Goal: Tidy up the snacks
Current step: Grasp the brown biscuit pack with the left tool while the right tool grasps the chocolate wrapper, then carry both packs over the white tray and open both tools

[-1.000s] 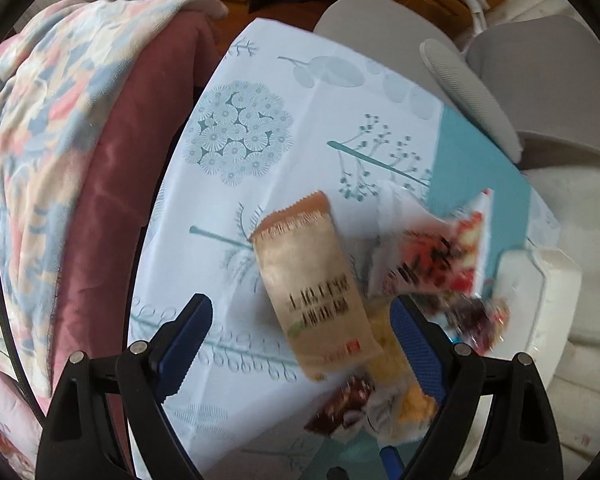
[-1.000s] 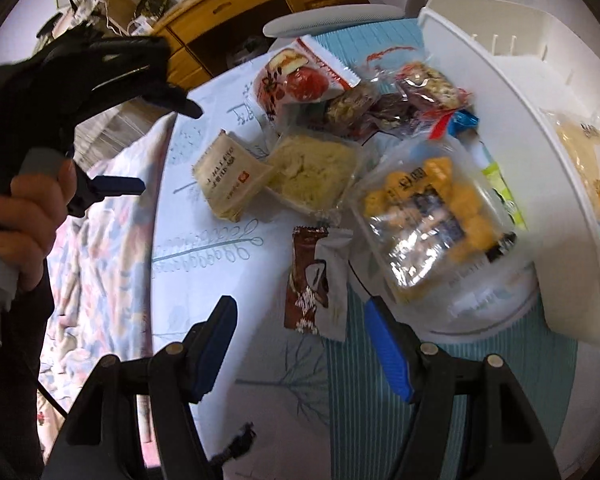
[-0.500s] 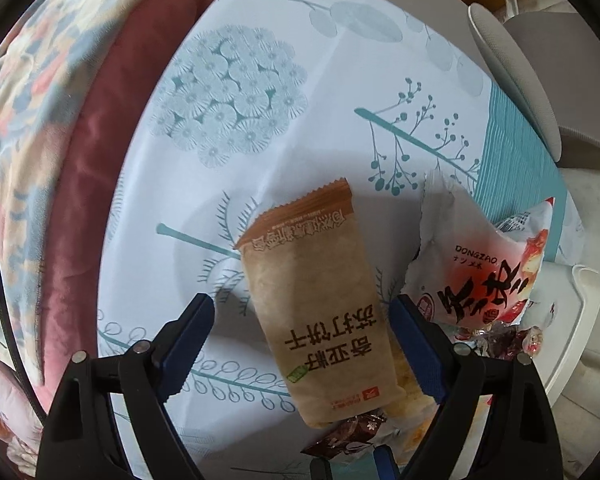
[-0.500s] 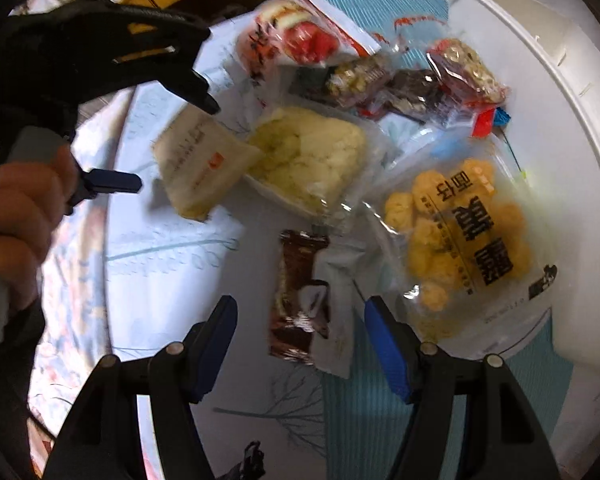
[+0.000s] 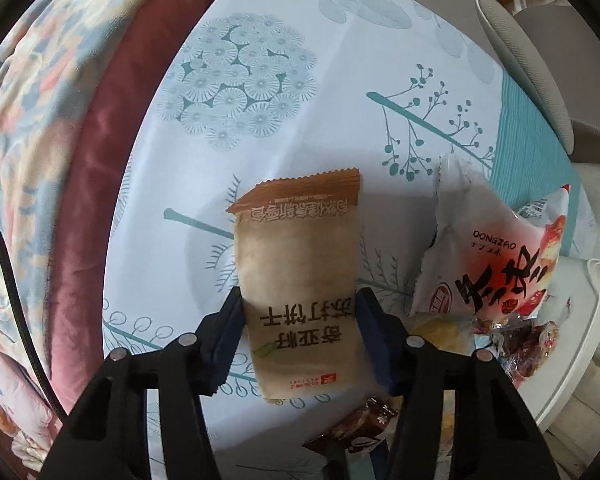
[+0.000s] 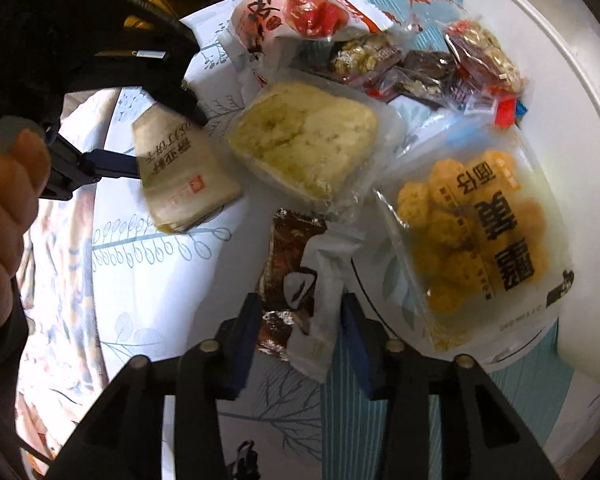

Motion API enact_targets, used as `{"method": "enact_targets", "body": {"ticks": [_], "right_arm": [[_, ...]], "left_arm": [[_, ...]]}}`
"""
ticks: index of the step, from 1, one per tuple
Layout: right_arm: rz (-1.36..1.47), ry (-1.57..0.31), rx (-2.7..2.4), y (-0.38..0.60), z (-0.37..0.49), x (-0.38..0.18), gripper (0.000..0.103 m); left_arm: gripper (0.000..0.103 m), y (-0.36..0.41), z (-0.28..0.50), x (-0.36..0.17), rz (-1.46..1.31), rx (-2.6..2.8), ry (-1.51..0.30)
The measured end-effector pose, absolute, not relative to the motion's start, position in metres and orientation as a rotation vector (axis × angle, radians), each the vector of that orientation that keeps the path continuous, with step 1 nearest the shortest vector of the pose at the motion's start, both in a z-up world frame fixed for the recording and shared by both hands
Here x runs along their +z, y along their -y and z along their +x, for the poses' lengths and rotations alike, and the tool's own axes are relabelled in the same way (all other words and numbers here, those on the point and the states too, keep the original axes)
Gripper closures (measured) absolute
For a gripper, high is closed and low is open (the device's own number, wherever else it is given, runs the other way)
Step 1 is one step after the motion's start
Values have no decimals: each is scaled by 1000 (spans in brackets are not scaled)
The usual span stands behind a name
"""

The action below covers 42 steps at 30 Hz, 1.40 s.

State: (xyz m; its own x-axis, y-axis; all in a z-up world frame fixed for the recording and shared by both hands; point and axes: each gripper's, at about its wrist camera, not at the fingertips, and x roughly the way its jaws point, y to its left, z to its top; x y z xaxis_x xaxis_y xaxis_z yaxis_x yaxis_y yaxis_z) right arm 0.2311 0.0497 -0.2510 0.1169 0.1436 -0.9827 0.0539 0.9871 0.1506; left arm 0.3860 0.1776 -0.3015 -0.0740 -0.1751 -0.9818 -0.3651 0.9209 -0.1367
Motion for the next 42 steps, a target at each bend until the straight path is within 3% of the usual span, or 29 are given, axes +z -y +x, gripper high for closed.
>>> {"method": "enact_targets", "body": {"ticks": [13,24,42], "right_arm": [[99,-1455,150,-56,214,-255,86],[165,-1480,228,-37,175,-255,94],[140,-1352,347,42,127,-190,96]], "left_arm": [[51,-194,349,-300,-451,126,-1622],[51,-201,283,-288,-399,134,-1647],[51,-129,188,-195,-327,26,-1597]]}}
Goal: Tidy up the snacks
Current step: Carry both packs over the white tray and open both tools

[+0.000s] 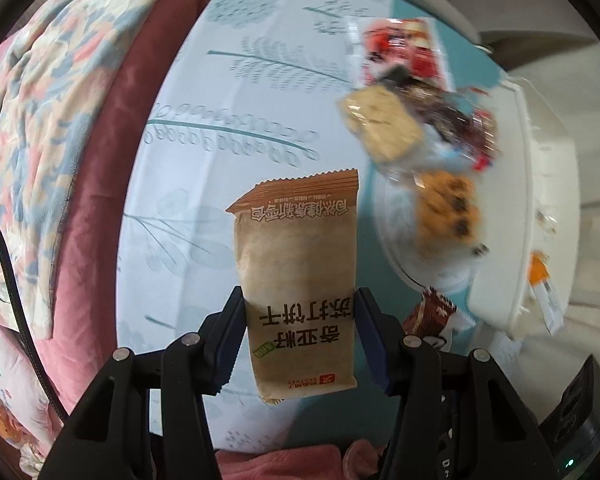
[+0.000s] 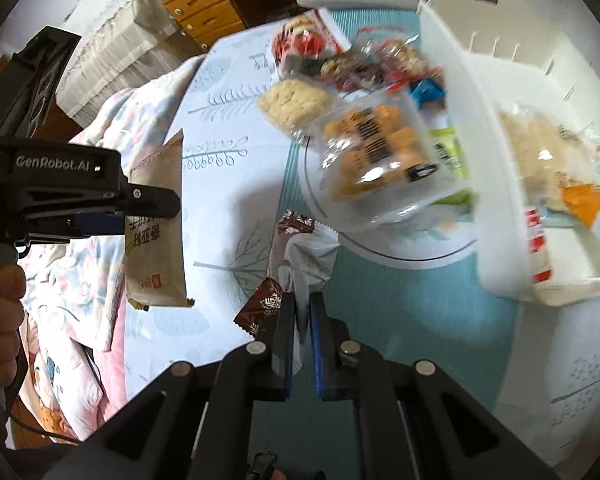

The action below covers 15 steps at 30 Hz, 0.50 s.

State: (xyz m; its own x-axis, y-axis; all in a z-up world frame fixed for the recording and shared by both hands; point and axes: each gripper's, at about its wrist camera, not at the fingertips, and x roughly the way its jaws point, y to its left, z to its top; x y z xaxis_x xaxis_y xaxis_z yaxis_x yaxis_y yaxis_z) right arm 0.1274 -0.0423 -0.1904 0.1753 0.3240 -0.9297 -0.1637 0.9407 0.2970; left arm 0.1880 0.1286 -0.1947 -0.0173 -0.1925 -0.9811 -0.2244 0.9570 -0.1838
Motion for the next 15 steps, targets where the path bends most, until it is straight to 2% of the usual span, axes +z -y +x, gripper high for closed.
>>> {"method": "enact_targets", "body": {"ticks": [15], "right_arm": [[103,-1065,367,155,115,-119,96]], "left_arm": [[51,-8,181,-126,-311,-158,-1423]]}}
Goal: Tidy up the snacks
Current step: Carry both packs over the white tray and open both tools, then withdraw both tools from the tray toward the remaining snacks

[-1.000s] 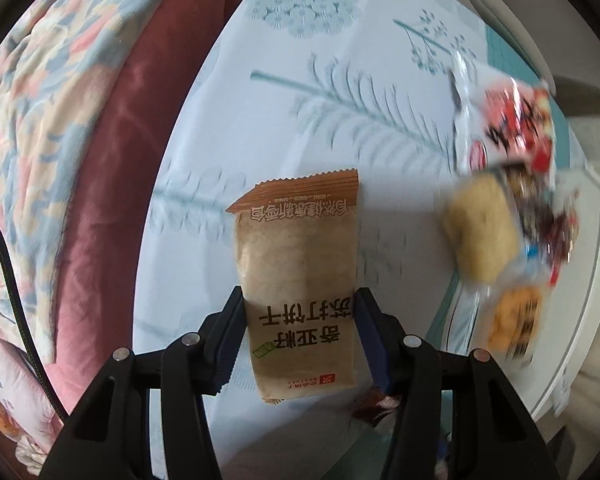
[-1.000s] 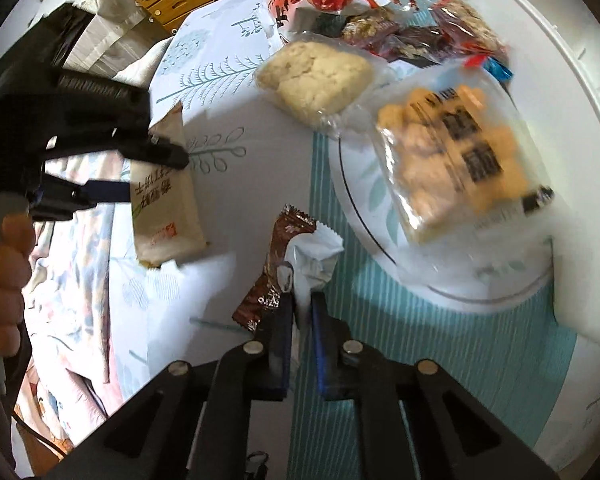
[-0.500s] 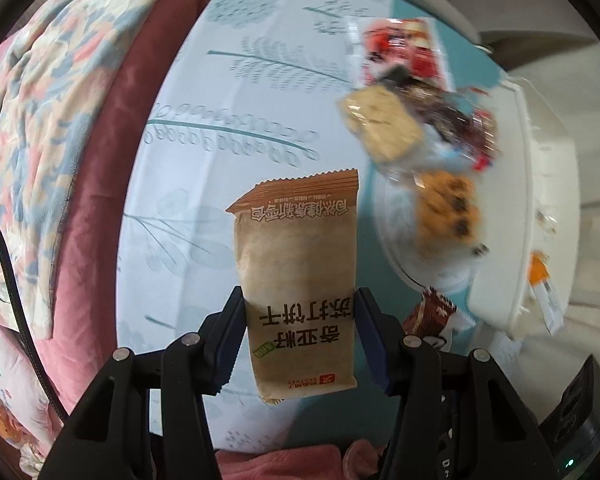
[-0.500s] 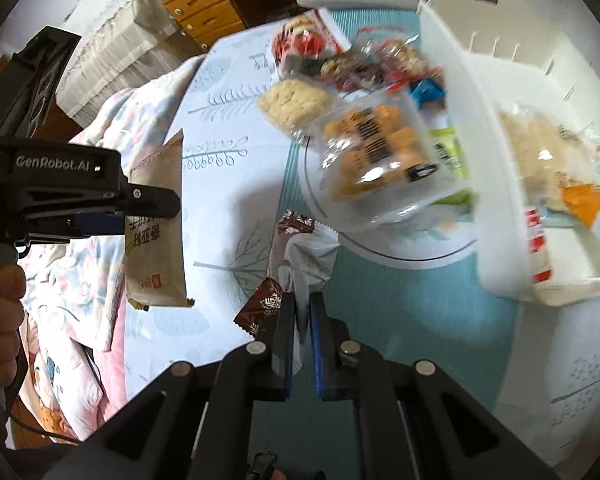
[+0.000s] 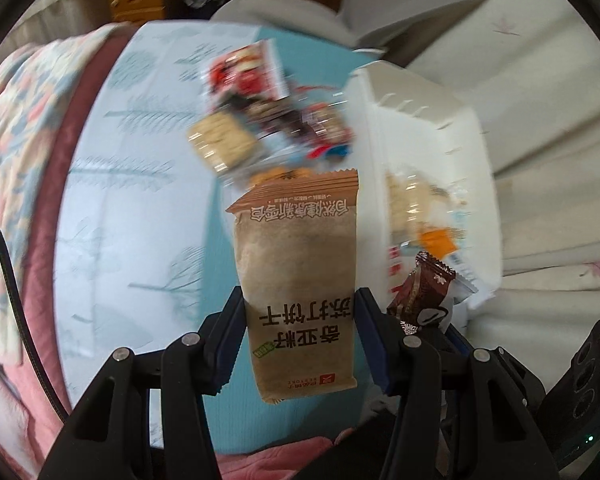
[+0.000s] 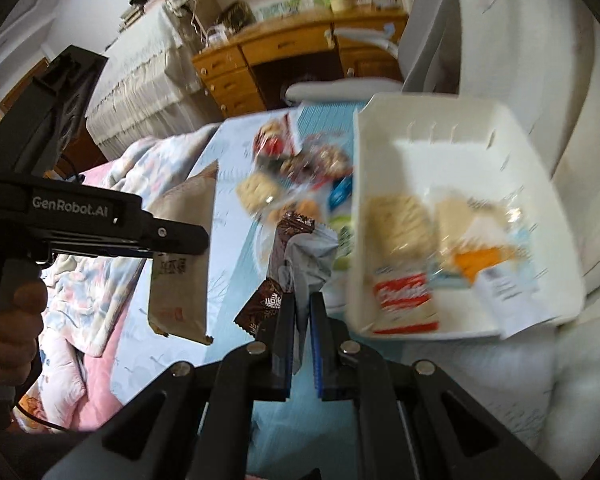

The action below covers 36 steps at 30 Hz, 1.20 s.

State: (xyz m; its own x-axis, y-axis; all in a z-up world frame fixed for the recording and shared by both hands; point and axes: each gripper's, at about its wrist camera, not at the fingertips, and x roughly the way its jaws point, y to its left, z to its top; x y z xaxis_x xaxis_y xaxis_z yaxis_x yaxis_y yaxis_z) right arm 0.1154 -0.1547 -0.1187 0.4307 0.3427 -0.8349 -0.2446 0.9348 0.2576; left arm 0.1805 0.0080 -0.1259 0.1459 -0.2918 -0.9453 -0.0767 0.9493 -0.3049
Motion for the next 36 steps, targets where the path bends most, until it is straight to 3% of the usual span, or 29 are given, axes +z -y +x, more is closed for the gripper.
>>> {"method": "enact_targets", "body": {"ticks": [9,21,23,25,27,31,36], "right_arm": [[77,-1007,311,213,120,-110,96],[146,-1063,151,291,136,-130,95],[175,-1075,122,301,138,-135,93],[226,-1097,100,310,141,-140,89],[292,-1125,92,317,142,-147,83],[360,-1137,85,321,143,-152,69],[388,-1108,106,312,143,-149,68]], "left_arm": [[51,55,197,-117,-316,-229,-1338],[50,129,222,-134,-290,-287,-1317],[50,139,224,-135,-283,-305,-1313],[34,146,225,-135,-272,-333,-1323],[25,150,223,-134,-257,-336,-1321],[25,147,218,-131,-228,-305,-1309],[25,126,204,-128,-250,-217,-1312]]}}
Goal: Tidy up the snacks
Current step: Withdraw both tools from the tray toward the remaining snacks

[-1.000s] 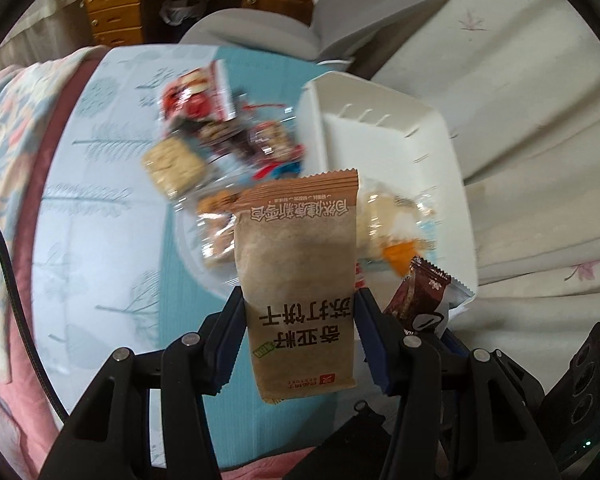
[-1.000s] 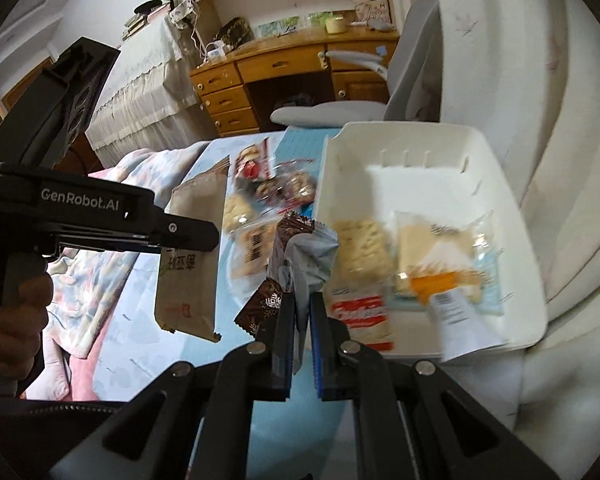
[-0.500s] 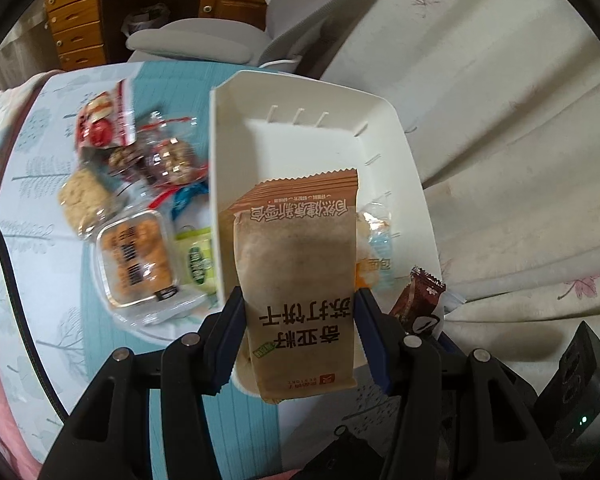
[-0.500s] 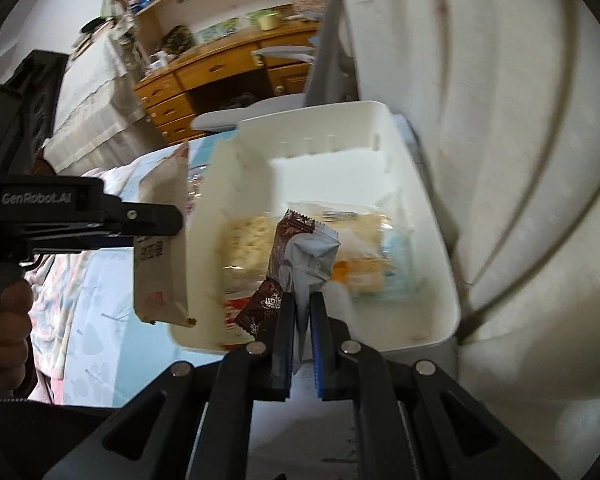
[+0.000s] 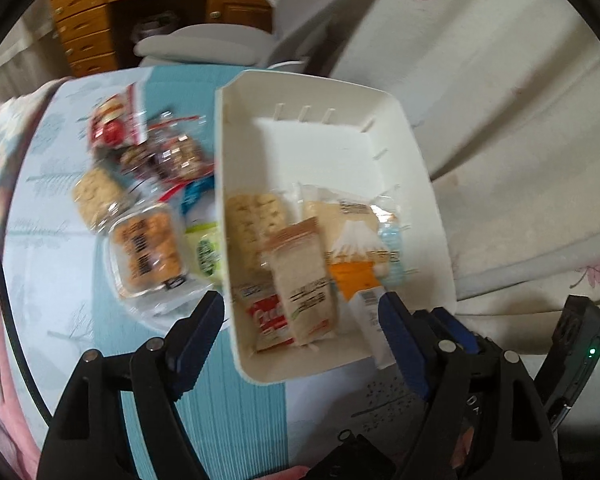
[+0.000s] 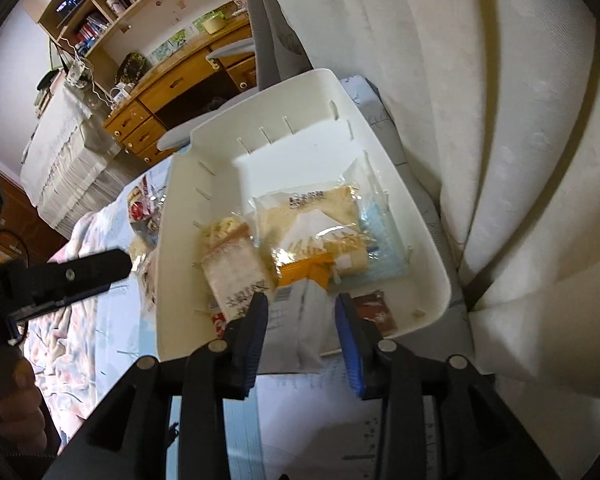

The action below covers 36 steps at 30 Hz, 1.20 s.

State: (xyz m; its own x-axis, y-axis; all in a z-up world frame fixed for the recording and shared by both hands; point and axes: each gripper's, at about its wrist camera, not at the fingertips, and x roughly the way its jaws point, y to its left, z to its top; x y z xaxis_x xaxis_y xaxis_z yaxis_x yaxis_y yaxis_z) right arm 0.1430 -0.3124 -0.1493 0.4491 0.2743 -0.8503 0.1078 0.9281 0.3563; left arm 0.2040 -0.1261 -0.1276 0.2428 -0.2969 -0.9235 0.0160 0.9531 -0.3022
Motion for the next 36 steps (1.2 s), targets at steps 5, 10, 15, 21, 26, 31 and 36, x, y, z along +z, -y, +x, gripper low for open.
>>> {"method": "enact_targets", "body": {"ticks": [5,10,15,21,26,31,36], "right_arm": [[405,-1072,148,298,143,-142,68],[398,-1076,194,275,143,-141,67],[384,-1082,219,248,140,-137,58],[368,-1080,220,209,135,-131,52],[369,-1093,200,173,132,-130,50],[403,-1093,140,137,128,-131,50],[439,-1101,71,110,130,-136,50]], "left_arm": [[25,100,185,-125,-246,-142,-1300],[25,66,164,-126,-247,-64,-1305],[25,28,149,-130,-270,-32,-1306],[24,-8,141,-128,-259,-38,-1291],[24,-48,138,-125,-244,-69,-1282],[20,-91,144,-123,-188,-102,-1279],[20,-135,164,-123,-115,-146,-1268]]}}
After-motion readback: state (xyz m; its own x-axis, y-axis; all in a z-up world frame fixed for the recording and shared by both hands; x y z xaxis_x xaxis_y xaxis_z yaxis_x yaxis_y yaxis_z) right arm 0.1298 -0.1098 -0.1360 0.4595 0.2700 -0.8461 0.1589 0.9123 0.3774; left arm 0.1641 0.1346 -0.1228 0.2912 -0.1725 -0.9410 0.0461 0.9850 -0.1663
